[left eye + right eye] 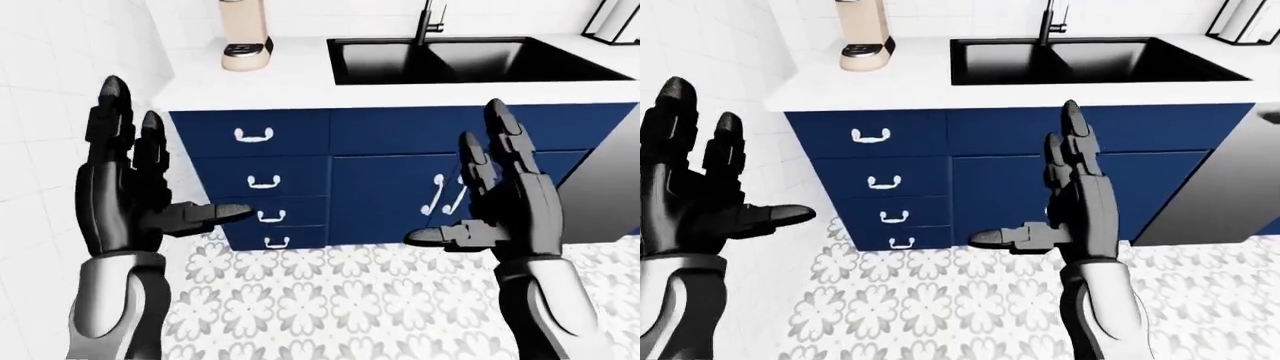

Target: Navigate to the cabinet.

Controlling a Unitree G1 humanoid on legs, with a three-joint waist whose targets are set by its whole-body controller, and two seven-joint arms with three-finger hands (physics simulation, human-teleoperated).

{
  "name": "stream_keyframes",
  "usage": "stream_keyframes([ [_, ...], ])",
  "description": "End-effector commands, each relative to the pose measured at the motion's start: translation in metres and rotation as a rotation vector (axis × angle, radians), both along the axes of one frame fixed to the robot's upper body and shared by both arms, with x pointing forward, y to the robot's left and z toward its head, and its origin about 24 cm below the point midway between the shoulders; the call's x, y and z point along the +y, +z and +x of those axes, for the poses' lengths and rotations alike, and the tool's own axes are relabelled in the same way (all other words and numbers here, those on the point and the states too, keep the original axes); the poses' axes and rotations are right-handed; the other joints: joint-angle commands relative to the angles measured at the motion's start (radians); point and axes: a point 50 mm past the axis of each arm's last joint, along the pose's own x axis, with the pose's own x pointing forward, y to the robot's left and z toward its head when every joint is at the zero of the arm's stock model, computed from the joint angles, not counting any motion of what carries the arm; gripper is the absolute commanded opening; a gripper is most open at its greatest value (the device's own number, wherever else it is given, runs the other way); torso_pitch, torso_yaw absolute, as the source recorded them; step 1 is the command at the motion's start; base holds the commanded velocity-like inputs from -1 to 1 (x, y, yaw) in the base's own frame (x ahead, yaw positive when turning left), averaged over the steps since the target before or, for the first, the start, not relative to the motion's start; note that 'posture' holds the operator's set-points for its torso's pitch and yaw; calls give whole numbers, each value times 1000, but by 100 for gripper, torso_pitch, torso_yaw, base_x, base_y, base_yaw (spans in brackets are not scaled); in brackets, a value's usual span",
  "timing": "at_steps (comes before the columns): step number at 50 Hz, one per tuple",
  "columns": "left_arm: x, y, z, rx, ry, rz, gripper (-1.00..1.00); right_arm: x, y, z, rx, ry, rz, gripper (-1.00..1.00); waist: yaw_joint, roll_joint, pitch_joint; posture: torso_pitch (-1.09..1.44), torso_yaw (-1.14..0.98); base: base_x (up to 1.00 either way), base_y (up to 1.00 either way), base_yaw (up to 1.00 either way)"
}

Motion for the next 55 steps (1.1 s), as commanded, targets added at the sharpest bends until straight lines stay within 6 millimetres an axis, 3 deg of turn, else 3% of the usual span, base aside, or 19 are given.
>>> stream_keyframes([
  [1,2,11,-6,5,-16,-29,100,1,17,-9,-31,-1,-11,100,0,1,-10,0,0,0,0,0],
  [6,4,34,-21,-48,-22,-28,100,0,42,-13,-98,3,-28,100,1,7,5,0,0,0,0,0],
  [9,9,40,-23,-63,-7,-30,100,0,62,-21,-125,14,-33,100,3,4,10,0,0,0,0,0],
  [14,11,43,-25,-67,1,-29,100,-3,79,-33,-157,8,-42,100,8,-2,26,0,0,0,0,0],
  [19,11,44,-26,-67,0,-27,100,1,78,-32,-149,19,-56,100,5,-13,38,0,0,0,0,0],
  [31,11,40,-24,-58,-5,-24,100,0,74,-32,-151,26,-30,100,7,-18,38,0,0,0,0,0],
  [32,10,39,-24,-58,-3,-21,100,0,72,-31,-149,22,-44,100,4,-12,17,0,0,0,-14,0],
  [35,11,40,-24,-60,-1,-22,100,0,70,-31,-145,23,-34,100,2,0,23,0,0,0,-14,0],
  [37,11,40,-24,-61,1,-18,100,0,68,-30,-143,22,-28,100,2,-15,17,0,0,0,-15,0],
  [39,11,39,-23,-60,1,-15,100,0,67,-30,-141,22,-21,100,4,-60,15,0,0,0,-16,0],
  [41,11,39,-24,-61,1,-15,100,-1,67,-30,-140,20,-22,100,-1,-40,29,0,0,0,-16,0],
  [43,11,36,-24,-57,1,-1,100,-8,66,-31,-136,-8,-17,100,0,-48,30,0,0,0,-16,0],
  [50,11,37,-23,-57,0,-3,100,-8,65,-31,-133,-9,-18,100,11,-18,38,0,0,0,-16,0],
  [53,11,36,-23,-56,0,-2,100,-9,66,-31,-135,-11,-17,100,9,8,36,0,0,0,-17,0],
  [55,11,36,-23,-57,0,-2,100,-8,66,-31,-135,-11,-17,100,6,40,32,0,0,0,-17,0],
])
